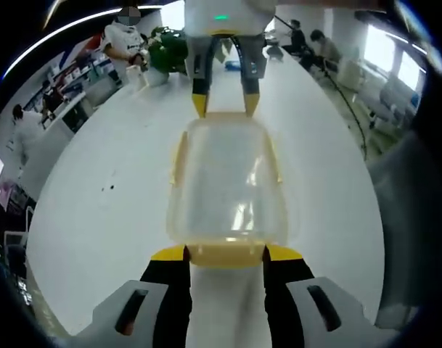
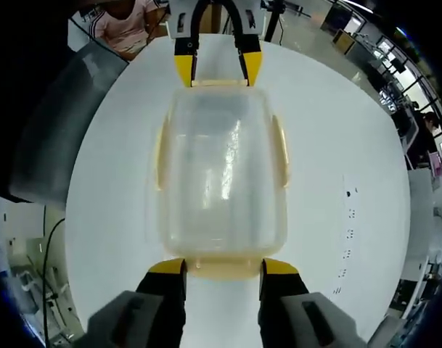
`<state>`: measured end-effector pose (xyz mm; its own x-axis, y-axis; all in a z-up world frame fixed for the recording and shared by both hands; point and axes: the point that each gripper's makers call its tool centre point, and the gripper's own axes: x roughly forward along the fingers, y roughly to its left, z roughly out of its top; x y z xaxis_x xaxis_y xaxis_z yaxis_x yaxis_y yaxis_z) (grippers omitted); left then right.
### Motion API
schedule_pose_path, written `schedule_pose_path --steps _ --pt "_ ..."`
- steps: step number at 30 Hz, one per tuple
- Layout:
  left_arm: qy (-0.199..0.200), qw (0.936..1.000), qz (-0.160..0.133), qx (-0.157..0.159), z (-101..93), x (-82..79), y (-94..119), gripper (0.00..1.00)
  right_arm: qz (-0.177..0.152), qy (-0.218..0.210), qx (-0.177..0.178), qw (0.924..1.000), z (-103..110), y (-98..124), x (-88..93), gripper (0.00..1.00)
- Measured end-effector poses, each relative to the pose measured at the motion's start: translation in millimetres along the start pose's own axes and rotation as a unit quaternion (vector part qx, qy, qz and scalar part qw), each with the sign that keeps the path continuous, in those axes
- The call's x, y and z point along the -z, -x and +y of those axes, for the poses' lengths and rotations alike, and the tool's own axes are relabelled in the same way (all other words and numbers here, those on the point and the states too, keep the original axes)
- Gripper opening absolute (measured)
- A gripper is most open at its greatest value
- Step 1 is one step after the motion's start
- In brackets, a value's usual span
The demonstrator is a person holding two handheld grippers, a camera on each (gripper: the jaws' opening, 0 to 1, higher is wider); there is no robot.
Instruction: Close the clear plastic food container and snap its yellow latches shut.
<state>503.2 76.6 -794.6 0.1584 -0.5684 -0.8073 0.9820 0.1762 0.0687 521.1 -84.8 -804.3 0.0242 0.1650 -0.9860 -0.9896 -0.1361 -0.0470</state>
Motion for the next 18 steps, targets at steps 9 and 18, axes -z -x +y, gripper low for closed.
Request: schedule_pose_path --steps 9,18 --pt "0.002 1.0000 0.007 0.006 -11.6 1.6 -5.6 0.35 0.003 0.001 -0.011 0.9999 11.1 -4.7 2.7 0.36" --pt "0.014 0.9994 0.014 0.027 -25.5 9.0 -17.1 0.35 0.011 0.002 -0.027 0.9996 26.6 -16.0 6.6 0.36"
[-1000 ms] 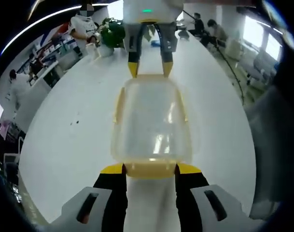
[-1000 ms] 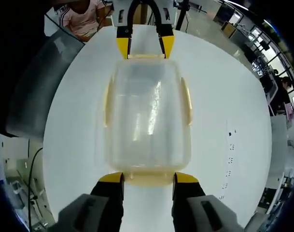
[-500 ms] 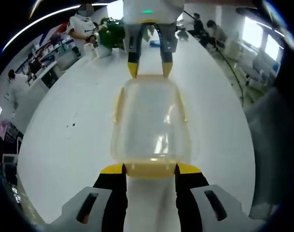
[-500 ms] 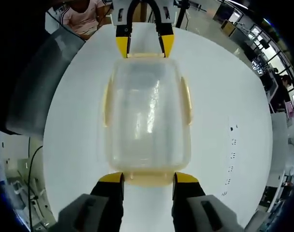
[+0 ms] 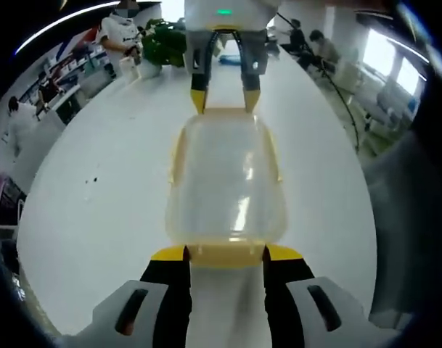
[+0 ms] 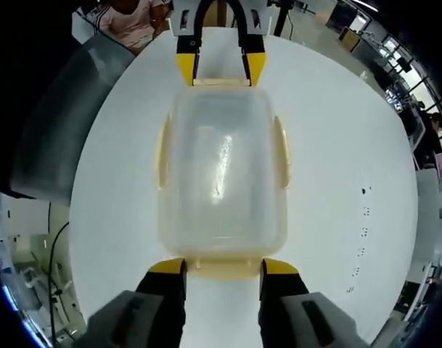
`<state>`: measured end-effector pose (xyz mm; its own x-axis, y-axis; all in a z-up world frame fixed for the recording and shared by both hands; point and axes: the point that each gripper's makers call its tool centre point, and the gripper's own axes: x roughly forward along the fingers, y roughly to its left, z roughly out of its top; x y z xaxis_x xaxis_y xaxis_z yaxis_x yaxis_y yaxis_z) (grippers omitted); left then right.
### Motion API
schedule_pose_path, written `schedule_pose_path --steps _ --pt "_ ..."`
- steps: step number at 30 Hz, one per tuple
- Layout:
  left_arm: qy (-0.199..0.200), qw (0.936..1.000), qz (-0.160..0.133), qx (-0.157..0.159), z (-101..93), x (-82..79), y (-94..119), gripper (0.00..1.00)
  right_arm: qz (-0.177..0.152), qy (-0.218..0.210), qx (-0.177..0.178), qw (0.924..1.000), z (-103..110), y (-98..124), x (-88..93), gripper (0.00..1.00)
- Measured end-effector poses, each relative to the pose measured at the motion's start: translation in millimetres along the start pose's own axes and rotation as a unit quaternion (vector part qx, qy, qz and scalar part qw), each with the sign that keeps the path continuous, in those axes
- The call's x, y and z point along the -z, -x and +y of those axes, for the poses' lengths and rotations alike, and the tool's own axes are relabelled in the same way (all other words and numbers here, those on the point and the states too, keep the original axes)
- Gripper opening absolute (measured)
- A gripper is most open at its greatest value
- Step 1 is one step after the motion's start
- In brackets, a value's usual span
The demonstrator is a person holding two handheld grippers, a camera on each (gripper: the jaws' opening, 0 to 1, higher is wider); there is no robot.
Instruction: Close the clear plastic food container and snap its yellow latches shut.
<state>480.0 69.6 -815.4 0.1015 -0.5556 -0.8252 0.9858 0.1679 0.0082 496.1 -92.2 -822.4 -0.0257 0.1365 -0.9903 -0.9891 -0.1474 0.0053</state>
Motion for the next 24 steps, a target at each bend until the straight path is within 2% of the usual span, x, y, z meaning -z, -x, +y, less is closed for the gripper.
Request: schedule_pose_path --steps 7,12,15,16,20,24 --pt "-0.001 0.9999 0.009 0.011 -8.2 1.7 -7.7 0.35 0.010 0.001 -0.019 0.9998 9.6 -9.2 4.1 0.37" --pt "-0.008 0.9998 0.016 0.006 -5.7 2.8 -9.7 0.36 0.008 0.002 -0.009 0.9999 6.2 -8.6 4.5 0.37" --pt "-0.018 0.9997 0.018 0.005 -1.5 4.7 -9.8 0.36 0.003 -0.011 -0.005 0.9999 7.7 -9.2 2.9 0.37" --pt "-0.024 0.9995 0.019 0.011 -1.0 6.3 -9.8 0.36 0.002 -0.028 -0.010 0.9996 13.3 -9.7 1.0 0.37" --pt "-0.050 0.9982 0.025 0.022 -0.9 8.0 -8.5 0.36 0.011 -0.041 -0.020 0.9989 25.0 -12.0 -2.8 0.37" --pt "-0.062 0.9970 0.030 0.035 0.0 11.7 -7.0 0.36 -0.003 -0.067 -0.013 0.9977 28.0 -13.8 -7.1 0.37"
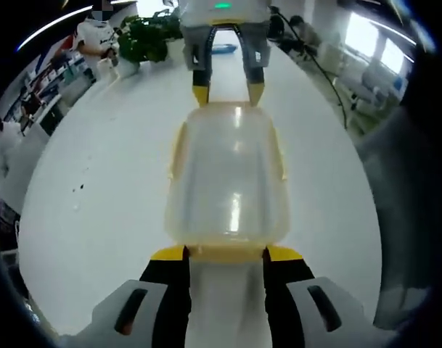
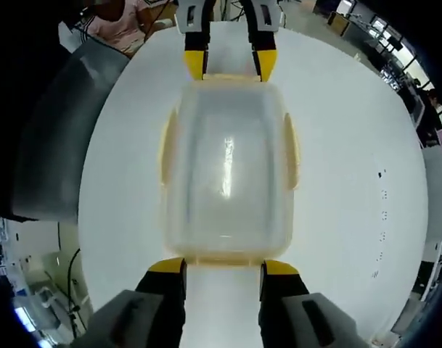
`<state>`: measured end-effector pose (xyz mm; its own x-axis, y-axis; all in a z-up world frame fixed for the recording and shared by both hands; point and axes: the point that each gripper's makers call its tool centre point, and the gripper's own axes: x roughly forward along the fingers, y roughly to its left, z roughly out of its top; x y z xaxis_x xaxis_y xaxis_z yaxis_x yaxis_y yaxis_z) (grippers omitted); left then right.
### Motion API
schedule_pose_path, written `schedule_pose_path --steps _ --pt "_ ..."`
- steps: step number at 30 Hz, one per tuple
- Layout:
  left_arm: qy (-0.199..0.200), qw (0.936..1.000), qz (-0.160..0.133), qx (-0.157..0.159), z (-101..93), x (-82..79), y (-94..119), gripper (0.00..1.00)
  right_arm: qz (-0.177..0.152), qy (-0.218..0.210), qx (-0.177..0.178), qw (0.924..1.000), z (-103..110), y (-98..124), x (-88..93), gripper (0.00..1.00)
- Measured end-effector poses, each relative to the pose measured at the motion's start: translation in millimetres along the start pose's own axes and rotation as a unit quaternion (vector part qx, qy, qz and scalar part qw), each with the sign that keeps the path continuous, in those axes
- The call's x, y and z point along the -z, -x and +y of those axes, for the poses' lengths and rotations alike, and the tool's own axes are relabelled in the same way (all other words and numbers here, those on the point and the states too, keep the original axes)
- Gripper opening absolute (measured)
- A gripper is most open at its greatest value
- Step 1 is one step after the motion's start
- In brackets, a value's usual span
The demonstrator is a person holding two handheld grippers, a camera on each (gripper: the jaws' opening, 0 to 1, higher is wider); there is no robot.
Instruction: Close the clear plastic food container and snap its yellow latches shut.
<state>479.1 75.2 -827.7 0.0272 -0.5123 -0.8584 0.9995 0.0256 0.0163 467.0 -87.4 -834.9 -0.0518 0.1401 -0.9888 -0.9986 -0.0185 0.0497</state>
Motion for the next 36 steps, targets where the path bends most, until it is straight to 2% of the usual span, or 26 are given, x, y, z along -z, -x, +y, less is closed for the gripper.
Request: schedule_pose_path --steps 8,10,12,14,18,20,21,24,26,27,29,33,36 --pt "-0.010 0.9997 -0.007 0.020 1.8 3.6 -0.1 0.37 -0.019 -0.010 0.003 0.9998 2.2 -1.5 -2.1 0.38" --pt "-0.007 0.9996 -0.010 0.024 2.9 6.1 0.8 0.37 -0.022 -0.006 0.013 0.9997 -1.0 -1.8 -1.9 0.39" --pt "-0.003 0.9996 -0.012 0.024 4.3 8.2 2.1 0.37 -0.013 0.003 0.025 0.9996 -5.0 -4.0 3.2 0.50" --pt "0.004 0.9997 -0.006 0.022 5.6 13.1 3.9 0.39 -0.017 -0.002 0.021 0.9996 -5.5 -0.9 4.8 0.54" --pt "0.001 0.9998 -0.001 0.019 4.1 17.7 13.7 0.42 -0.050 -0.014 0.019 0.9985 -7.0 14.4 0.5 0.53" --pt "0.004 0.9998 -0.010 0.018 4.0 15.2 20.5 0.41 -0.067 -0.019 0.009 0.9975 -4.4 20.2 -2.4 0.50" --pt "0.005 0.9997 -0.017 0.016 3.9 12.6 23.2 0.41 -0.081 -0.022 0.008 0.9964 -4.1 24.0 -5.2 0.49" --pt "0.017 0.9968 -0.077 0.014 4.1 -9.8 31.9 0.39 -0.098 -0.021 0.017 0.9948 -5.4 28.7 -8.4 0.47" --pt "0.021 0.9963 -0.083 0.009 6.6 -12.4 35.5 0.39 -0.113 -0.025 0.012 0.9932 -2.6 30.3 -12.9 0.44" --pt "0.019 0.9963 -0.084 0.007 6.8 -13.3 35.3 0.38 -0.135 -0.026 0.016 0.9904 -3.0 32.4 -19.6 0.42" --pt "0.018 0.9962 -0.085 0.004 7.9 -13.9 33.9 0.38 -0.154 -0.038 0.014 0.9872 -0.8 34.8 -25.6 0.41" --pt "0.017 0.9966 -0.081 0.004 6.8 -12.4 29.8 0.38 -0.135 -0.013 0.021 0.9905 -1.2 30.9 -22.6 0.40" --pt "0.015 0.9967 -0.080 0.004 6.2 -14.3 27.3 0.37 -0.150 -0.010 0.027 0.9883 -6.8 35.4 -32.5 0.34"
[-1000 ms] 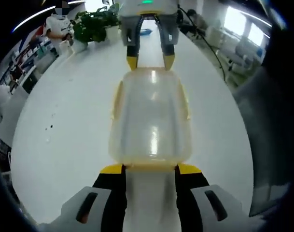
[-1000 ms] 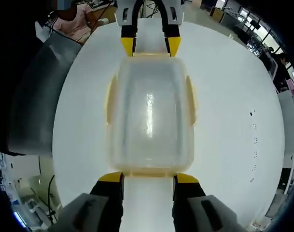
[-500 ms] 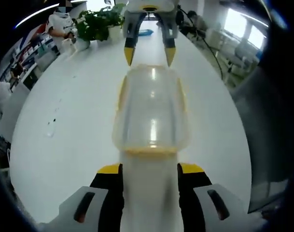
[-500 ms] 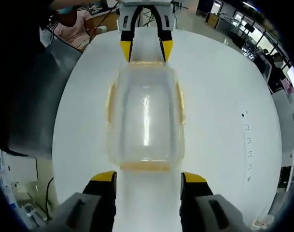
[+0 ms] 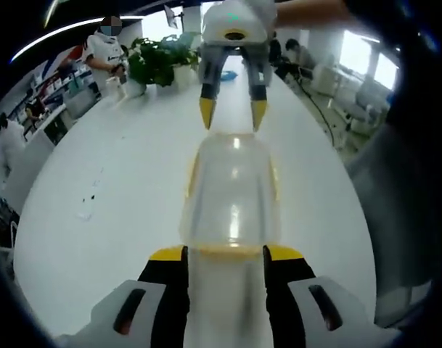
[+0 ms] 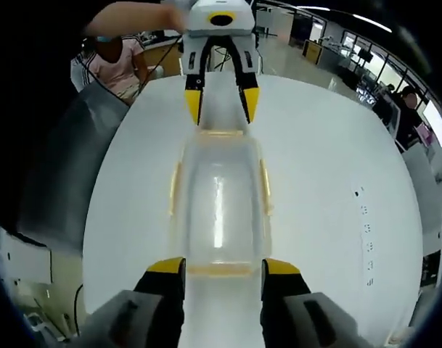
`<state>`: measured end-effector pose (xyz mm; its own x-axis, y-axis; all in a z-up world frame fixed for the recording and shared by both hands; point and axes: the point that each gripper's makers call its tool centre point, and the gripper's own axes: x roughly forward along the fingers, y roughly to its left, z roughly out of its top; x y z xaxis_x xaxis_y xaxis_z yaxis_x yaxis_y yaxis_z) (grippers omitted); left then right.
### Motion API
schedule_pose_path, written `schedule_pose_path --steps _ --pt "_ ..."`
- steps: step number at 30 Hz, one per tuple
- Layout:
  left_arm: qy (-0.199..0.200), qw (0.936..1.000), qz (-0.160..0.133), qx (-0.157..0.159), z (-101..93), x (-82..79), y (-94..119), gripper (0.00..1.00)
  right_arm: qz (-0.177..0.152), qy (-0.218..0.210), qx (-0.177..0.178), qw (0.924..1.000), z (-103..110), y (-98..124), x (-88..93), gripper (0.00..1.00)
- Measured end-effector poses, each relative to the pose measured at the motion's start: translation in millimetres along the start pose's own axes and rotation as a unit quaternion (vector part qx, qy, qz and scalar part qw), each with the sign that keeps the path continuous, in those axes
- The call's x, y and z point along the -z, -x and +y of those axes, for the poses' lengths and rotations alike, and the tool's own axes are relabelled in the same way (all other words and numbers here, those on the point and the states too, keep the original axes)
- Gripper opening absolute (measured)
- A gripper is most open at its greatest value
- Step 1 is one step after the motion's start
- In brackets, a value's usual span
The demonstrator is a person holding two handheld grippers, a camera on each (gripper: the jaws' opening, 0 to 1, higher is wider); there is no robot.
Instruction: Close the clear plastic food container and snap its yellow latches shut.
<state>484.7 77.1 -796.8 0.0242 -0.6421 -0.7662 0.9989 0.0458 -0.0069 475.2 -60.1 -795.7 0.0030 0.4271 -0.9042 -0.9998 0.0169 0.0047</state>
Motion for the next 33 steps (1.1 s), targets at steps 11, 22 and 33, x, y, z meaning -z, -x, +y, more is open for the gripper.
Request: schedule_pose_path --steps 11,22,33 --pt "0.000 0.9998 -0.019 0.006 -4.2 -25.2 -26.6 0.36 -0.004 0.004 -0.002 1.0000 -0.3 -11.0 -28.7 0.32" --pt "-0.010 0.9992 -0.033 0.022 -8.6 -49.7 -44.1 0.35 -0.012 0.015 -0.005 0.9998 0.3 -23.9 -53.8 0.30" --pt "-0.012 0.9989 -0.041 0.019 -17.7 -58.7 -45.8 0.33 -0.012 0.023 -0.006 0.9996 -8.7 -29.2 -57.5 0.29"
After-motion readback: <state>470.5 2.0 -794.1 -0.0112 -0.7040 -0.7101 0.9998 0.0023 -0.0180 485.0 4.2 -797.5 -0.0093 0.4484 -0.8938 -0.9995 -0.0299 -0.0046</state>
